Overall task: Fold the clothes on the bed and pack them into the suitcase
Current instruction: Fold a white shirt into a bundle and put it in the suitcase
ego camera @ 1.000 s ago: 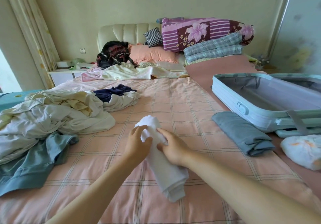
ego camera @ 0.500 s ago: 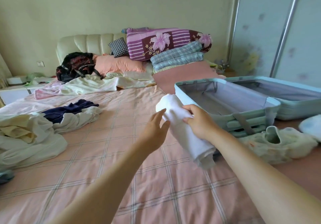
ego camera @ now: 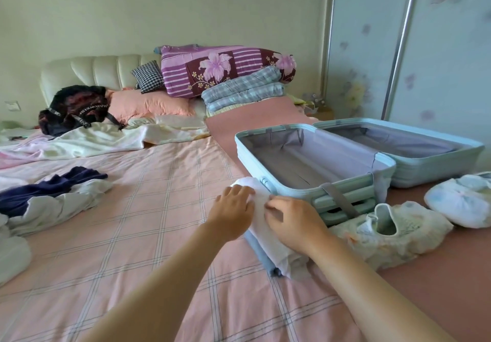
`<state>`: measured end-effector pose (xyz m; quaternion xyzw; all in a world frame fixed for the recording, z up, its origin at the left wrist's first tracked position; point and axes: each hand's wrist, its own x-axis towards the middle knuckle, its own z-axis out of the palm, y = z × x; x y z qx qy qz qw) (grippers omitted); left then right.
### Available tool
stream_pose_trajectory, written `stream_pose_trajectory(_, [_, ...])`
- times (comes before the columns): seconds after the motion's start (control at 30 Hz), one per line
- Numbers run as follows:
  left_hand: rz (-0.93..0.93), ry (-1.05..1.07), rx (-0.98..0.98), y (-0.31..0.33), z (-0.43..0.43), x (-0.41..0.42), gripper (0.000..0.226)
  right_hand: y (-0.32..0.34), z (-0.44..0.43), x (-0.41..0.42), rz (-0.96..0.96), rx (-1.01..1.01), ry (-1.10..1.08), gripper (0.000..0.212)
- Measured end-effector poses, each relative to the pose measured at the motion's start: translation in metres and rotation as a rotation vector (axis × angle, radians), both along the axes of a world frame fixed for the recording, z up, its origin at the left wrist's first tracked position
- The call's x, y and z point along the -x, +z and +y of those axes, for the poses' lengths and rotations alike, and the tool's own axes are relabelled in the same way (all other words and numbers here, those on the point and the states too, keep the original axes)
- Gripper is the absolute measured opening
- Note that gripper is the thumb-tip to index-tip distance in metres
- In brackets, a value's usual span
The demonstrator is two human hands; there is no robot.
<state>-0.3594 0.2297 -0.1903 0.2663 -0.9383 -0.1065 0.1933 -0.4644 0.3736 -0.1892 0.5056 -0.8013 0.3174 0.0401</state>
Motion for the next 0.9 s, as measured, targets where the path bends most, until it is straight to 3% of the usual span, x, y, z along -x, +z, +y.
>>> stream_pose_trajectory(0.13, [-0.061, -0.035, -0.129, 0.000, -0.015, 0.027, 0.049, -0.001, 0.006, 0.002, -0.118, -0.109, 0.040, 0.054])
stream_pose_trajectory(0.27, [-0.259, 0.035, -0.325, -0.006, -0.034, 0.044, 0.060, -0.008, 0.001, 0.003, -0.151, -0.135, 0.045, 0.053])
stream_pose_trajectory(0.37, [-0.258, 0.027, -0.415, -0.014, -0.039, 0.047, 0.058, -0.014, -0.004, -0.001, -0.181, -0.096, 0.022, 0.046])
stream_pose_trajectory(0.5, [-0.351, 0.052, -0.217, -0.017, -0.037, 0.040, 0.066, -0.021, -0.006, -0.007, -0.222, -0.021, 0.013, 0.049])
stream_pose_trajectory(0.6, [-0.096, 0.198, -0.070, -0.017, -0.019, 0.029, 0.041, -0.019, -0.002, -0.008, -0.293, -0.015, 0.014, 0.052])
stream_pose_trajectory(0.7, [0.136, 0.240, -0.177, -0.015, 0.005, 0.009, 0.039, -0.016, 0.000, -0.014, -0.361, -0.024, 0.013, 0.053])
stream_pose_trajectory(0.9, [0.130, 0.190, -0.581, -0.010, 0.026, -0.030, 0.051, -0.010, -0.009, -0.034, -0.491, -0.032, -0.063, 0.050])
